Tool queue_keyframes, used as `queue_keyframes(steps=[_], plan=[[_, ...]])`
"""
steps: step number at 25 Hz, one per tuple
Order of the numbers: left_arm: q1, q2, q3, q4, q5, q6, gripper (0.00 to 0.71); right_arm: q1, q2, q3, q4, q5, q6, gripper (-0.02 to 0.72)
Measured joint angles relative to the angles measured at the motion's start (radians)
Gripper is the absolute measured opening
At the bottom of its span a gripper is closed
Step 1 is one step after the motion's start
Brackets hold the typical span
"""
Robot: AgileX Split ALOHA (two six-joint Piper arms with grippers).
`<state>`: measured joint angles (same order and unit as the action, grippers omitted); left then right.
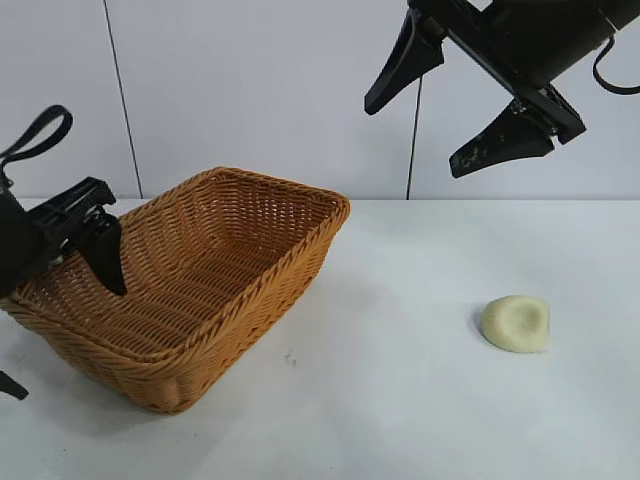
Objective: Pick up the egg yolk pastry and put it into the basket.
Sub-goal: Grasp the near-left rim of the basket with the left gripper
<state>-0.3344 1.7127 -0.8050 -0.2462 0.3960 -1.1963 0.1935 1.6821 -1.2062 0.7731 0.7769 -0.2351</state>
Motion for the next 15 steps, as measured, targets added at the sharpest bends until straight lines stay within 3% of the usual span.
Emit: queue_keyframes(steps=[4, 7, 9, 13, 15], plan=[[0.0, 0.047, 0.0, 0.0, -0.014, -0.008, 0.687, 0.0, 0.0, 0.0, 0.0, 0.0, 0.0, 0.678], [0.0, 0.059, 0.0, 0.0, -0.025, -0.011, 0.601, 0.0, 0.0, 0.0, 0.0, 0.0, 0.0, 0.678], [0.0, 0.062, 0.0, 0.0, -0.025, -0.013, 0.484, 0.0, 0.0, 0.0, 0.0, 0.0, 0.0, 0.678], [0.0, 0.062, 0.0, 0.0, -0.025, -0.013, 0.158, 0.0, 0.0, 0.0, 0.0, 0.0, 0.0, 0.678], [0.0, 0.062, -0.001, -0.006, -0.027, -0.014, 0.093, 0.0, 0.0, 0.0, 0.0, 0.0, 0.0, 0.678]])
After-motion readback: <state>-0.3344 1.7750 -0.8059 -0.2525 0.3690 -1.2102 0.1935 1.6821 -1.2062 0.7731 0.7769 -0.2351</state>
